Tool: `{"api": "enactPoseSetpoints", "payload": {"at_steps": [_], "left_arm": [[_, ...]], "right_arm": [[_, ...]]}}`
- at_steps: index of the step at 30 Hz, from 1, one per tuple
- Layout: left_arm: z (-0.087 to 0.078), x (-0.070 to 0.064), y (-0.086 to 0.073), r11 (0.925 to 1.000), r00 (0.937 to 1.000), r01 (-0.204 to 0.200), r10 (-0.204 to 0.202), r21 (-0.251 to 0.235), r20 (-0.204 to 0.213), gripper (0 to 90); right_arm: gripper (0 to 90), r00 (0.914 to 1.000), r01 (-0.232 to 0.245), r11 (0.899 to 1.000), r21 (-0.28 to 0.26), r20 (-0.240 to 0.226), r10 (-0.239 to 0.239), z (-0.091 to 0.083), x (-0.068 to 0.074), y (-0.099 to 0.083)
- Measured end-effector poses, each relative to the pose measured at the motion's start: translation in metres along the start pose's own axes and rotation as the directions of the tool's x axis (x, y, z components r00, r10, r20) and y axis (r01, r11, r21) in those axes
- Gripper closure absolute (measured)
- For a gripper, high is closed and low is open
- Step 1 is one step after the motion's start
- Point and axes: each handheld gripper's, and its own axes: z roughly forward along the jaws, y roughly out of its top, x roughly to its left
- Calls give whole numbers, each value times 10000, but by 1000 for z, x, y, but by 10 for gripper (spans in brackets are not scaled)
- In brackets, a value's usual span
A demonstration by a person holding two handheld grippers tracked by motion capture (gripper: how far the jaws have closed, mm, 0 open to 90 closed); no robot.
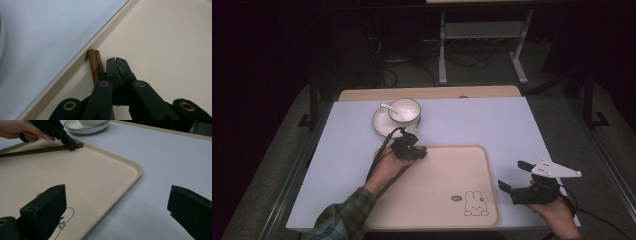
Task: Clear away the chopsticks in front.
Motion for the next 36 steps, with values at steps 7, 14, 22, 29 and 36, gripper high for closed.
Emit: {"api": "enactPoseSetpoints", "payload": {"at_steps": [7,14,22,29,36], "left_arm": [[-16,8,-16,9997,9997,197,-196,124,-133,893],[-28,12,-30,9991,9992,394,-392,135,-120,892],[-41,18,-45,9977,9976,670,-667,132,-203,892],[-56,24,-61,9958,9953,909,-905,84,-349,892],[-67,29,-74,9939,9927,1096,-1089,98,-512,892]], "right_arm": [[15,10000,-13,10000,-12,9,13,0,0,0],[15,10000,-6,10000,1,14,6,0,0,0],[15,10000,-9,10000,-5,15,9,0,0,0],[15,10000,12,10000,-4,8,-12,0,1,0],[15,10000,65,10000,-6,-1,-65,0,1,1]]}}
